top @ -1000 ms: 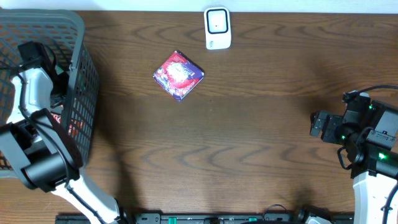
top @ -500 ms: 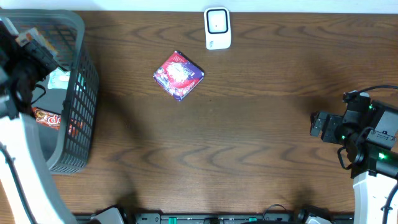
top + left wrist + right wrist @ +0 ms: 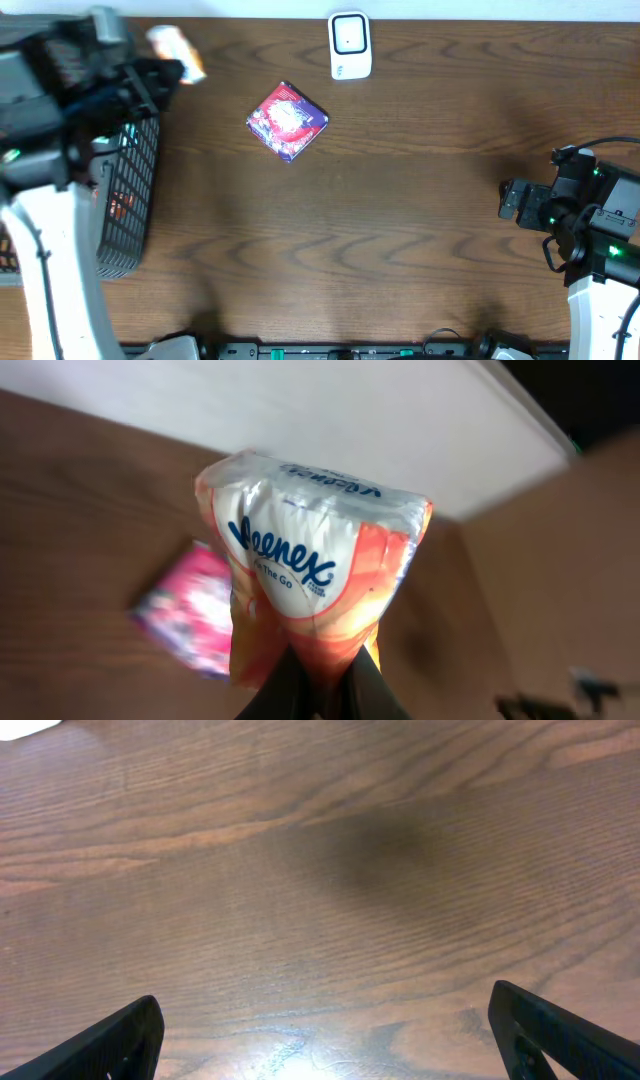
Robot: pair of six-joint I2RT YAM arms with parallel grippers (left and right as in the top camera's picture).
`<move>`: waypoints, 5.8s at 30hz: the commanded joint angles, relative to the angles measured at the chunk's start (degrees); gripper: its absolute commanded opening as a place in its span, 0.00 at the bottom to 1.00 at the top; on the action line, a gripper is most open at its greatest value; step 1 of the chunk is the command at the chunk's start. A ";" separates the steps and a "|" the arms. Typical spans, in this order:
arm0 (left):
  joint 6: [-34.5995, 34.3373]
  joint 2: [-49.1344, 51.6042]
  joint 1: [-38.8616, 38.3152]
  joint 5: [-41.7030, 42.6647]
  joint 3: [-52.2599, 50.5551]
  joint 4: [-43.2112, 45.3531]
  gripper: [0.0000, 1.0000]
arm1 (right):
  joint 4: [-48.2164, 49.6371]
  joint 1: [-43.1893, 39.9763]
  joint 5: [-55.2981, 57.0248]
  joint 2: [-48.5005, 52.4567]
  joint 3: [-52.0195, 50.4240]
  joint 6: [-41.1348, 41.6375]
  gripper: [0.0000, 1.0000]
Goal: Scan the item barcode
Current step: 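Carry the Kleenex pack to the scanner and hold it beneath, then release the Kleenex pack onto the table beside the soap pack, then reach the left gripper into the basket and grasp the red chocolate bar, then carry the red chocolate bar under the scanner with the left gripper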
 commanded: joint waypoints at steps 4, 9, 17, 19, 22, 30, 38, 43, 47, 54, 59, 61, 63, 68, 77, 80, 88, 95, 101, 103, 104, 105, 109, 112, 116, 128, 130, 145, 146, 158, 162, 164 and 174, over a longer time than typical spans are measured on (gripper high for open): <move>1.86 9.86 -13.99 3.61 -0.07 1.62 0.08 | -0.11 -0.24 0.26 0.11 0.90 0.52 0.99; 1.84 18.21 -22.23 2.73 -0.09 5.84 0.07 | -0.11 -0.24 0.26 0.11 0.90 0.52 0.99; 1.57 29.59 -32.13 -1.14 -0.07 9.09 0.07 | -0.11 -0.24 0.26 0.11 0.90 0.52 0.99; 1.57 31.82 -34.38 -5.46 -0.07 9.20 0.07 | -0.11 -0.24 0.26 0.11 0.90 0.52 0.99; 1.57 34.71 -37.38 -10.49 -0.09 9.92 0.07 | -0.11 -0.24 0.26 0.11 0.90 0.52 0.99; 1.57 41.55 -43.30 -19.43 -0.07 13.35 0.08 | -0.11 -0.24 0.26 0.11 0.90 0.52 0.99; 0.07 42.82 -44.15 -44.92 -0.07 14.84 0.10 | -0.11 -0.24 0.26 0.11 0.90 0.52 0.99; 0.07 42.66 -44.22 -43.19 0.00 15.69 0.43 | -0.11 -0.24 0.26 0.11 0.90 0.52 0.99; 0.07 41.07 -44.06 -38.80 0.35 15.69 0.61 | -0.11 -0.24 0.26 0.11 0.90 0.52 0.99; 0.09 29.11 -41.64 -35.39 0.55 15.67 0.65 | -0.11 -0.24 0.26 0.11 0.90 0.52 0.99; 0.09 16.24 -35.67 -35.87 0.55 15.63 0.74 | -0.11 -0.24 0.26 0.11 0.90 0.52 0.99; 0.09 11.54 -31.89 -36.94 0.55 15.63 0.74 | -0.11 -0.24 0.26 0.11 0.90 0.52 0.99; 0.09 7.63 -27.61 -39.04 0.55 15.61 0.75 | -0.11 -0.24 0.24 0.11 0.90 0.52 0.99; 0.02 1.29 -14.03 -43.45 0.52 13.40 0.84 | -0.11 -0.24 0.26 0.11 0.90 0.52 0.99; -11.72 2.99 9.38 -50.56 0.52 1.01 0.85 | -0.11 -0.24 0.24 0.11 0.90 0.52 0.99; -14.97 5.44 13.14 -55.15 0.46 -4.52 0.85 | -0.11 -0.24 0.26 0.11 0.90 0.52 0.99; -23.76 15.67 16.11 -68.98 -0.74 -10.10 0.85 | -0.11 -0.24 0.26 0.11 0.90 0.52 0.99; -26.53 27.17 16.61 -68.85 -0.79 -10.10 0.85 | -0.11 -0.24 0.26 0.11 0.90 0.52 0.99; -27.15 36.48 16.61 -64.48 -0.79 -9.40 0.85 | -0.11 -0.24 0.26 0.11 0.90 0.52 0.99; -27.15 38.53 16.61 -62.97 -0.79 -8.85 0.85 | -0.11 -0.24 0.26 0.11 0.90 0.52 0.99; -27.12 39.50 16.61 -62.77 -0.79 -8.57 0.85 | -0.11 -0.24 0.26 0.11 0.90 0.52 0.99; -27.12 40.17 16.61 -62.77 -0.79 -8.33 0.85 | -0.11 -0.24 0.26 0.11 0.90 0.52 0.99; -27.02 42.34 16.61 -62.79 -0.79 -8.07 0.84 | -0.11 -0.24 0.26 0.11 0.90 0.52 0.99; -26.91 42.49 16.61 -62.75 -0.90 -8.98 0.73 | -0.11 -0.24 0.26 0.11 0.90 0.52 0.99; -26.62 42.32 16.61 -60.76 -0.87 -10.01 0.08 | -0.11 -0.24 0.26 0.11 0.90 0.52 0.99; -22.53 25.44 16.61 -54.58 0.26 -8.57 0.07 | -0.11 -0.24 0.26 0.11 0.90 0.52 0.99; -22.34 19.76 16.61 -53.46 0.26 -7.23 0.07 | -0.11 -0.24 0.26 0.11 0.90 0.52 0.99; -14.19 -11.32 10.51 -33.14 0.26 -0.39 0.07 | -0.11 -0.24 0.26 0.11 0.90 0.52 0.99; -14.16 -11.50 9.14 -30.12 0.26 0.20 0.07 | -0.11 -0.24 0.26 0.11 0.90 0.52 0.99; -7.19 2.27 -16.06 -22.49 0.20 3.02 0.07 | -0.11 -0.24 0.24 0.11 0.90 0.52 0.99; -6.67 10.54 -23.91 -22.49 0.20 6.01 0.07 | -0.11 -0.24 0.26 0.11 0.90 0.52 0.99; -6.69 14.80 -27.96 -22.47 0.20 8.83 0.07 | -0.11 -0.24 0.26 0.11 0.90 0.52 0.99; -14.34 32.87 -44.61 -32.00 0.20 27.52 0.07 | -0.11 -0.24 0.26 0.11 0.90 0.52 0.99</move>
